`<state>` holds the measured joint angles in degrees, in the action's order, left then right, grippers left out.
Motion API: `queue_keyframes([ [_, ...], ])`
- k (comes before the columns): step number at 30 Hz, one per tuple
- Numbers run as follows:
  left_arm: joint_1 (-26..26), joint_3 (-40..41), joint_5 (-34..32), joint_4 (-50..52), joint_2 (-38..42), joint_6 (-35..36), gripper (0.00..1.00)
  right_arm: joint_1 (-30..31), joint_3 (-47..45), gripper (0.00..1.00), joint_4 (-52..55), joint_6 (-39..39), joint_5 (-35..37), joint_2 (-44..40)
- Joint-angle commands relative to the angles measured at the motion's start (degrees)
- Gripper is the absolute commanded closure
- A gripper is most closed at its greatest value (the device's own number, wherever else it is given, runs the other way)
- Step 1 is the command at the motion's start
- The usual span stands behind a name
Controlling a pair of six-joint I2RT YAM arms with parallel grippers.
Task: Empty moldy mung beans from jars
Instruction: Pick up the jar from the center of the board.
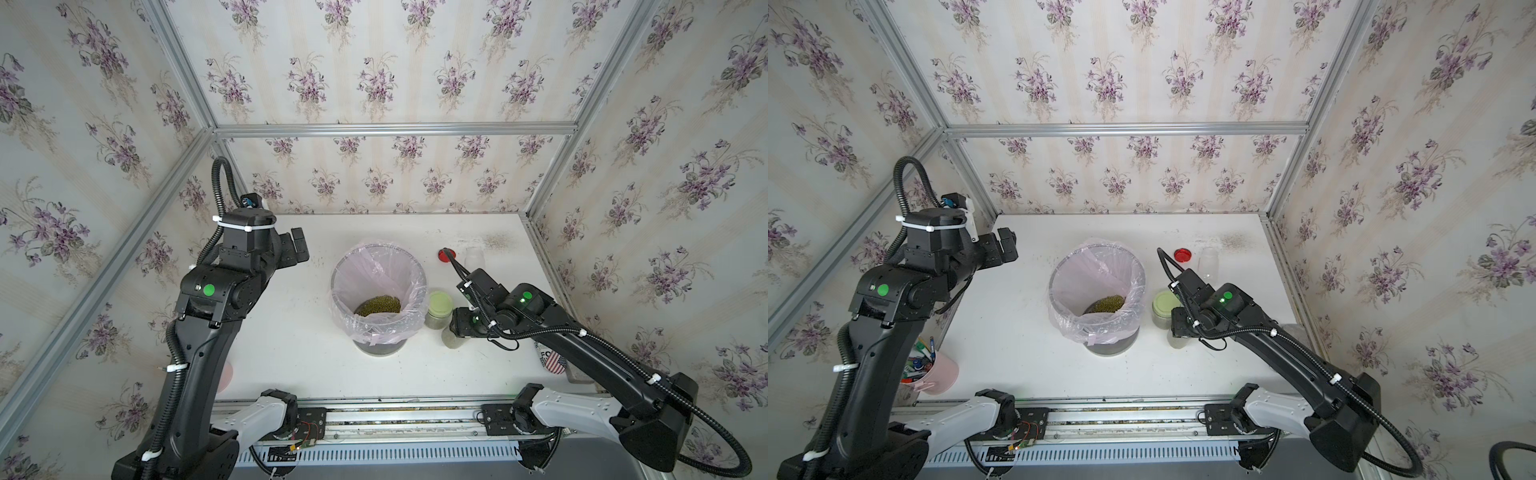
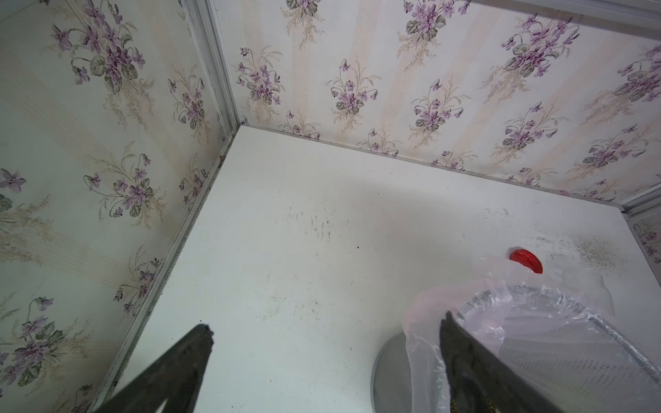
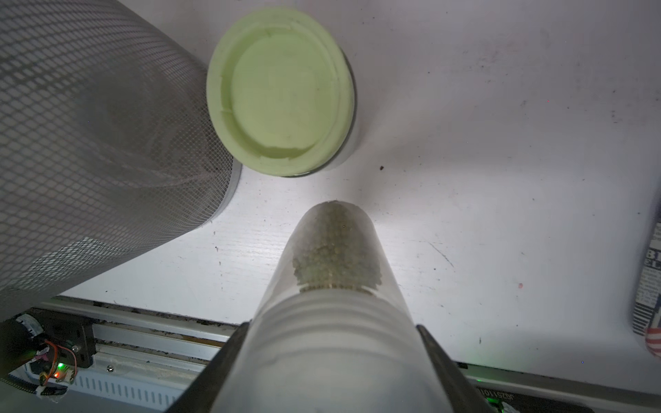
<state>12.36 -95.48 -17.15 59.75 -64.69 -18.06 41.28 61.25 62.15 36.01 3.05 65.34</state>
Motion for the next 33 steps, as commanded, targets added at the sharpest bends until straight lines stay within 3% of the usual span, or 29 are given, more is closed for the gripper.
queue_keyframes([
  [1, -0.01, -0.56, -0.08, -1.06, -0.04, -0.75, 0.00, -1.92, -0.41, 0.42, 2.30, 0.03, 2.16, -1.57],
  [11, -0.06, -0.58, -0.25, -1.00, -0.42, -0.53, 0.00, -12.07, 0.96, 0.42, 3.24, -3.29, 2.31, -4.07],
  [30, -0.06, -1.72, 1.85, -3.19, -0.09, 3.30, 0.00, -15.88, 10.74, 0.43, 0.54, -7.44, 3.54, 0.87],
  [33, -0.06, -1.64, -0.36, -3.80, -0.09, 5.21, 0.00, -15.91, 12.97, 0.43, 0.45, -7.79, 3.79, 1.49],
])
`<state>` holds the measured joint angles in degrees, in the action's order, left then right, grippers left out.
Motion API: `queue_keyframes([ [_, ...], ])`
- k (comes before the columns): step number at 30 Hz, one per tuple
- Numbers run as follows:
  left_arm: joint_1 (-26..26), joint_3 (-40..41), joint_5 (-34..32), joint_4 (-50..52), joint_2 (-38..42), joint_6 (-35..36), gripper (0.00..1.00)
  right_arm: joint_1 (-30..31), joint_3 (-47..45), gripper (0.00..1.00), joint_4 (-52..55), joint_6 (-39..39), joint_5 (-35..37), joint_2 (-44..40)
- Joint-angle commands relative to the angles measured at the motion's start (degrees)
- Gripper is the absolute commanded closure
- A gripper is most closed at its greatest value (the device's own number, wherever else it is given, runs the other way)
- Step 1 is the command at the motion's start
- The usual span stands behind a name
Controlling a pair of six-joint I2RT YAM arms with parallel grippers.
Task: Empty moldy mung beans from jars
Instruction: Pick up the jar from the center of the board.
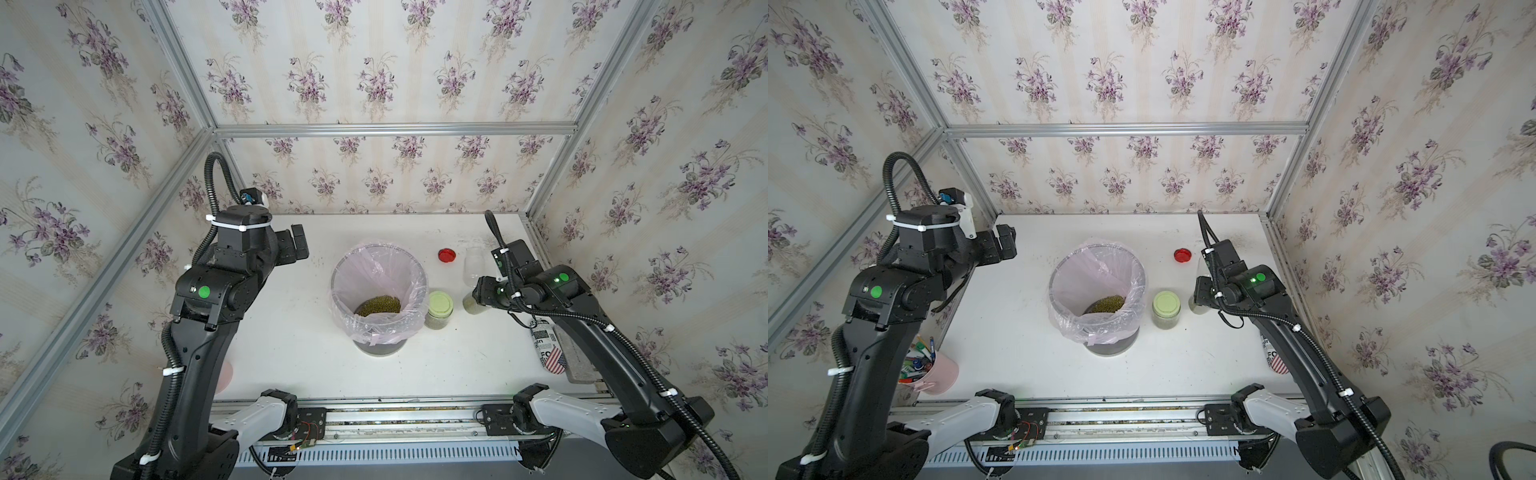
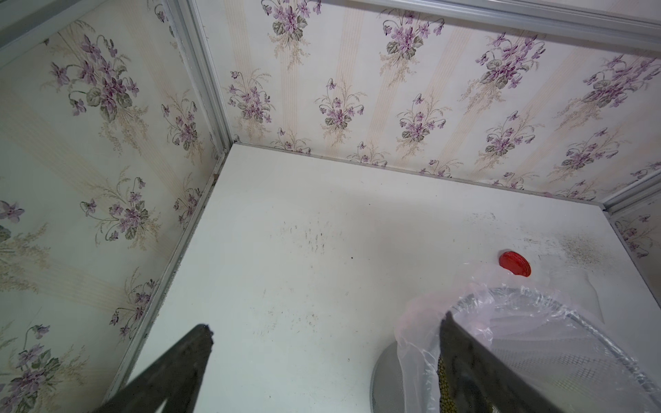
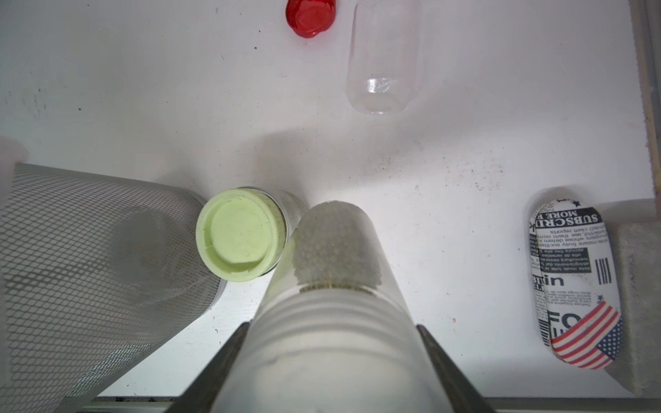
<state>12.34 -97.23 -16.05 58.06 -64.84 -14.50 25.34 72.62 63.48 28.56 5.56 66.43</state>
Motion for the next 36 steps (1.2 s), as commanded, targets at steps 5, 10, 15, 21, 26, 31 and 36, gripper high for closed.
queue_keyframes([
  [5, -0.03, 0.24, -2.20, -2.51, 0.57, 2.03, 0.00, -0.16, 4.89, 0.44, -0.92, -1.04, 1.64, 1.71],
  [10, -0.04, 0.70, -0.83, -2.75, 1.07, 2.02, 0.00, -0.25, 8.05, 0.44, -0.56, -2.00, 1.73, 3.30],
  [15, -0.03, 2.29, -1.88, -4.06, 2.16, 3.18, 0.00, -0.36, 9.72, 0.44, -0.47, -2.45, 1.56, 3.96],
  [21, -0.03, 4.54, -0.13, -6.16, 3.14, 3.85, 0.00, -0.55, 11.63, 0.45, -0.97, -2.93, 0.01, 4.38],
  [26, -0.03, 4.28, 1.66, -6.70, 3.13, 4.34, 0.00, -0.73, 14.29, 0.45, -1.33, -3.69, -0.97, 5.57],
  [31, -0.03, 2.98, 5.94, -6.75, 2.96, 5.21, 0.00, -1.13, 19.05, 0.45, -1.08, -4.20, -1.82, 7.70],
  [36, -0.01, 2.66, 7.90, -6.74, 3.73, 6.20, 0.00, -1.62, 24.42, 0.45, -1.09, -5.29, -3.25, 10.82],
])
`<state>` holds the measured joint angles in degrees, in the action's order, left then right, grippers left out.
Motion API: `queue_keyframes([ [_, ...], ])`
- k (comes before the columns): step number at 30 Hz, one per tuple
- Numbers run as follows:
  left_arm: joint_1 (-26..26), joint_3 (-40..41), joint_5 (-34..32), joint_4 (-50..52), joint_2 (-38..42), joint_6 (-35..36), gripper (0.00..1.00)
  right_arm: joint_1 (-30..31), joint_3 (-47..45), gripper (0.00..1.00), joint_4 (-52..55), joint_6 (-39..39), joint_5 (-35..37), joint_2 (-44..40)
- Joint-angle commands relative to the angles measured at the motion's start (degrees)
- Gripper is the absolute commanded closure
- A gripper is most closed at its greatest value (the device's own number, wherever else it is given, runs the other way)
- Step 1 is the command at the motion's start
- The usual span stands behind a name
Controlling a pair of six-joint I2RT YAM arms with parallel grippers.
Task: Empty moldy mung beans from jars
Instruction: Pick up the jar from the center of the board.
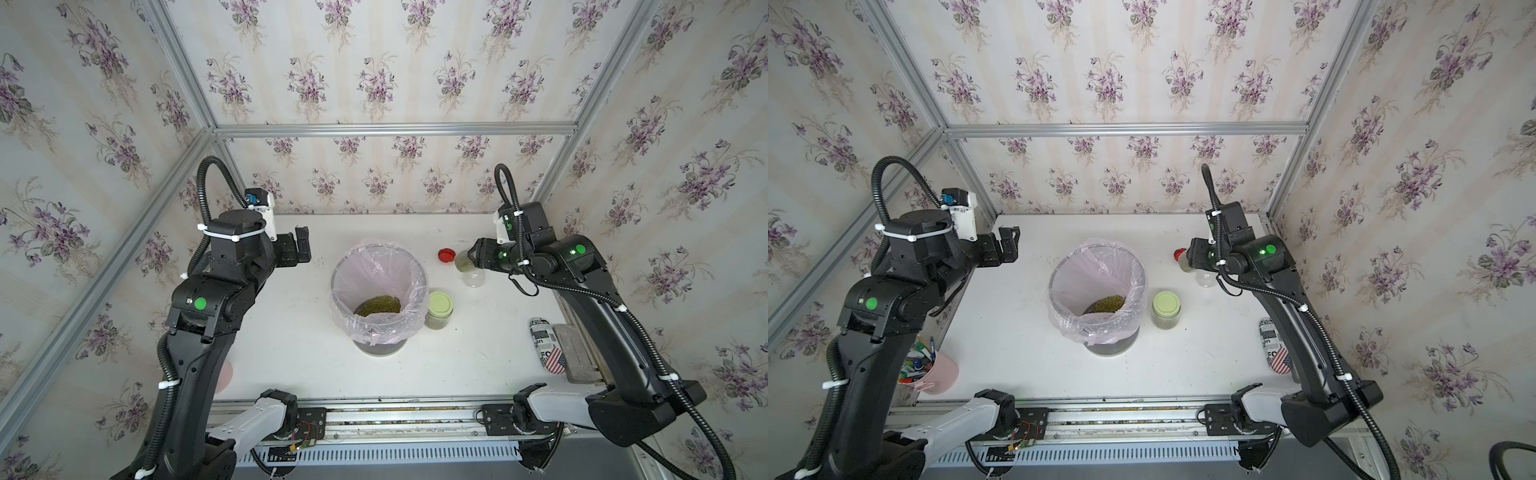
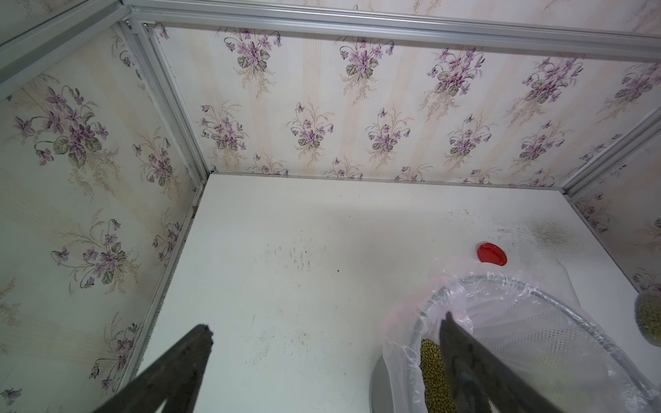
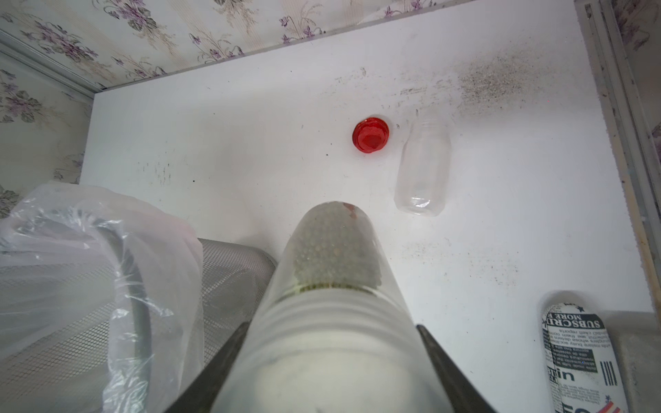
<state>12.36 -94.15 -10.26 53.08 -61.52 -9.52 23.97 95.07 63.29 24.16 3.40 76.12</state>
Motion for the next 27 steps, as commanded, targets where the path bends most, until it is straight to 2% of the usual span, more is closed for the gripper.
queue_keyframes([
  [1, 0.00, -0.37, 2.74, -1.81, 0.68, 1.70, 0.00, -0.31, 3.15, 0.45, -0.80, -1.13, -1.16, 1.71],
  [9, 0.03, -2.07, 5.32, -1.50, 0.57, 0.63, 0.00, -0.87, 8.74, 0.45, -0.93, -2.35, -3.17, 4.69],
  [19, 0.03, -7.93, 15.50, -0.72, -4.03, -2.30, 0.00, -1.17, 18.39, 0.45, -0.01, -4.24, -8.26, 8.71],
  [27, 1.48, -11.67, 23.62, -0.09, -7.22, -2.89, 0.01, -1.16, 22.67, 0.45, 0.36, -4.57, -11.71, 10.55],
])
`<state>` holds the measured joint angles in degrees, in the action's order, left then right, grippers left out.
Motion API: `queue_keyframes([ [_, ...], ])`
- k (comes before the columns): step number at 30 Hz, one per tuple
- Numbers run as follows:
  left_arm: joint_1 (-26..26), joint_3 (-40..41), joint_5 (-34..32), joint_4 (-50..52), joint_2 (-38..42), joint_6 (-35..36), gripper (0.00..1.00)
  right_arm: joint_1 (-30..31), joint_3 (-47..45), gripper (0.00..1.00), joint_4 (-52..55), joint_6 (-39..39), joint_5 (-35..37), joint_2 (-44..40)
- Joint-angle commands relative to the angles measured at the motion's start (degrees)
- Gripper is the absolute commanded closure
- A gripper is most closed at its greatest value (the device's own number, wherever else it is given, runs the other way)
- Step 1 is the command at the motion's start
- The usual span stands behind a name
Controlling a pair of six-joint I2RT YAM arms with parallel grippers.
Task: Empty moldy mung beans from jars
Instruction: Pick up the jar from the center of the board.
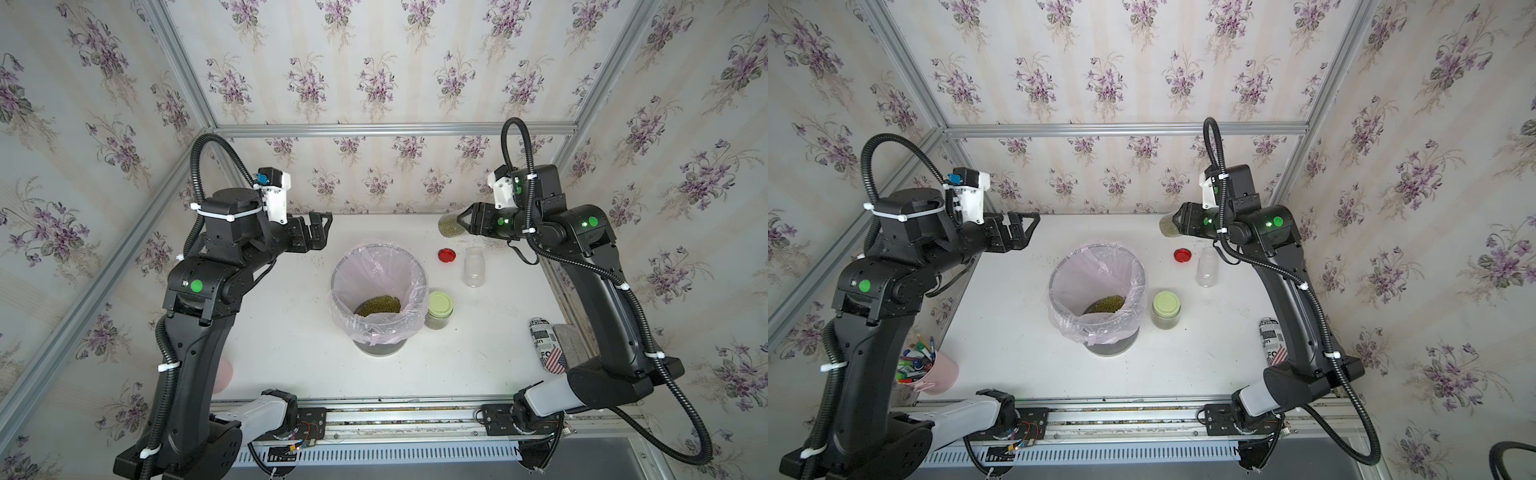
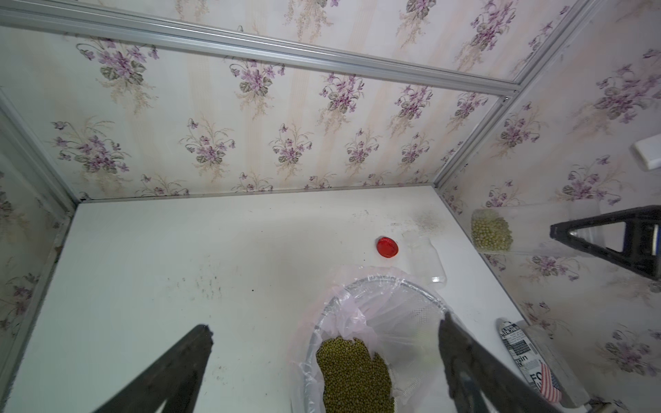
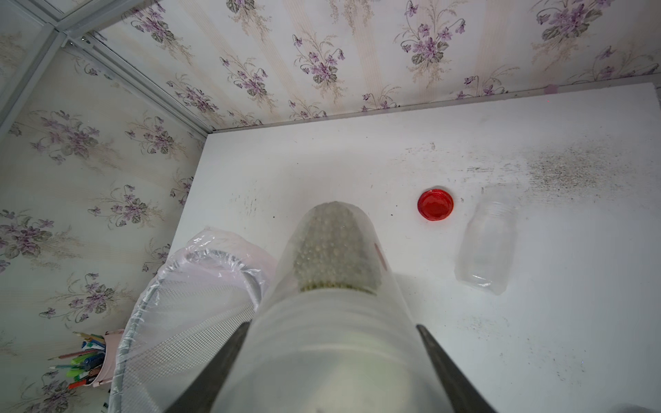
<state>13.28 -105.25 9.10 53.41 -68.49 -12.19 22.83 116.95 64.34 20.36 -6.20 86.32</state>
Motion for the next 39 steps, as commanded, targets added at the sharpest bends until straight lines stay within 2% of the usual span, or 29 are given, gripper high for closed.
queue_keyframes([
  [1, 1.02, -0.46, 4.39, -0.41, -0.20, 0.32, 0.01, 0.02, 1.06, 0.45, -0.70, -0.93, -2.85, 0.50],
  [5, 3.96, 0.29, 4.78, -0.43, -0.52, 3.01, 0.01, 0.02, 1.80, 0.45, -1.07, -1.79, -6.97, 0.81],
  [11, 11.39, -0.17, -1.19, 0.18, -1.45, 8.56, 0.01, -0.01, 2.94, 0.45, -2.32, -2.18, -12.94, 1.29],
  [14, 14.83, -0.14, -0.56, 0.13, -1.63, 13.78, 0.01, 0.05, 3.11, 0.46, -3.93, -1.50, -16.61, 1.28],
  [17, 18.08, 0.70, -3.20, 0.13, -1.12, 19.20, 0.01, 0.46, 3.12, 0.46, -5.30, -1.04, -19.10, 1.14],
  [25, 22.95, 6.17, -9.34, -3.05, 1.13, 29.81, 0.00, 1.82, 3.96, 0.47, -6.24, -0.59, -21.57, 1.28],
  [27, 24.09, 9.33, -8.00, -5.56, 3.12, 34.60, 0.00, 3.23, 4.66, 0.47, -5.83, -0.79, -21.23, 1.94],
  [30, 24.23, 19.38, -3.99, -18.10, 9.08, 39.55, 0.00, 5.38, 6.52, 0.47, -5.10, -0.96, -20.20, 3.19],
  [32, 24.24, 23.20, -0.99, -23.12, 11.53, 41.45, 0.00, 6.79, 8.04, 0.47, -4.32, -0.76, -19.67, 4.29],
  [34, 24.25, 24.11, 2.05, -23.83, 12.00, 43.87, 0.00, 7.58, 9.52, 0.47, -3.45, -0.57, -18.93, 5.09],
  [35, 24.24, 24.29, 3.30, -23.87, 11.85, 44.91, 0.01, 9.99, 9.87, 0.48, -3.21, -0.42, -18.66, 5.40],
  [39, 24.19, 24.74, 5.71, -22.96, 10.63, 47.96, 0.01, 11.78, 10.88, 0.48, -1.87, 0.16, -17.42, 6.10],
])
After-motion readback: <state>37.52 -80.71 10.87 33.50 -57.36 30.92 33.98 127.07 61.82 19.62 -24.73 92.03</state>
